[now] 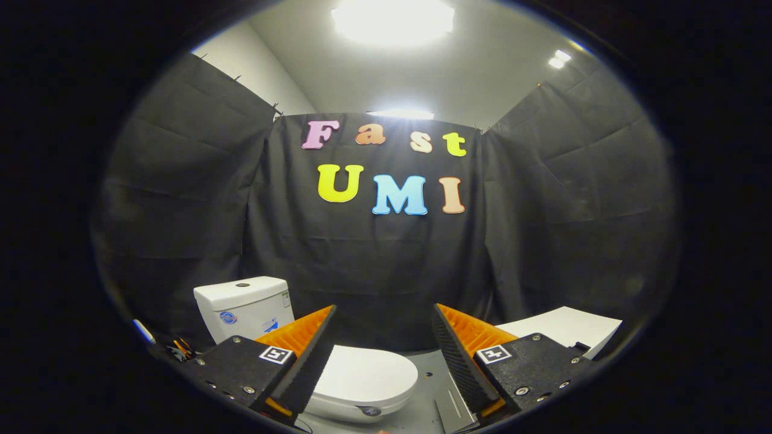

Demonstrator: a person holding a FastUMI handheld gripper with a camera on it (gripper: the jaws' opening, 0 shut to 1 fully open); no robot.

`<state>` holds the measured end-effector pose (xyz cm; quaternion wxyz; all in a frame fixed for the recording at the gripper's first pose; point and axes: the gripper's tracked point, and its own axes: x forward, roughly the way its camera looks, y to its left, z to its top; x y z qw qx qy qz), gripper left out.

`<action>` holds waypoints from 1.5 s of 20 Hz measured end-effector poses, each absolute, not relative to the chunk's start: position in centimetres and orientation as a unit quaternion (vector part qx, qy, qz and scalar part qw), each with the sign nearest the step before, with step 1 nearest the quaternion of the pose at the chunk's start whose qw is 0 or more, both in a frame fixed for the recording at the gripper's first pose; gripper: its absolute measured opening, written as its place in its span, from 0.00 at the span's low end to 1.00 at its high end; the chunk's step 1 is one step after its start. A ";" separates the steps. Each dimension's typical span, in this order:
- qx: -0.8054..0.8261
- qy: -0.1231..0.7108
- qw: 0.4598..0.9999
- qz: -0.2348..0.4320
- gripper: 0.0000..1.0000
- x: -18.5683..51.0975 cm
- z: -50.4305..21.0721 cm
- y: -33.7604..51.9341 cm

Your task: Open the toilet lid.

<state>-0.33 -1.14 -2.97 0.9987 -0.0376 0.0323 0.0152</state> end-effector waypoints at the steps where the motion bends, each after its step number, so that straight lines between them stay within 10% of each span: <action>1: -0.039 0.033 0.999 0.015 0.95 -0.3 -3.1 -1.2; 30: 0.302 0.245 0.920 -0.044 0.94 0.5 -31.1 2.1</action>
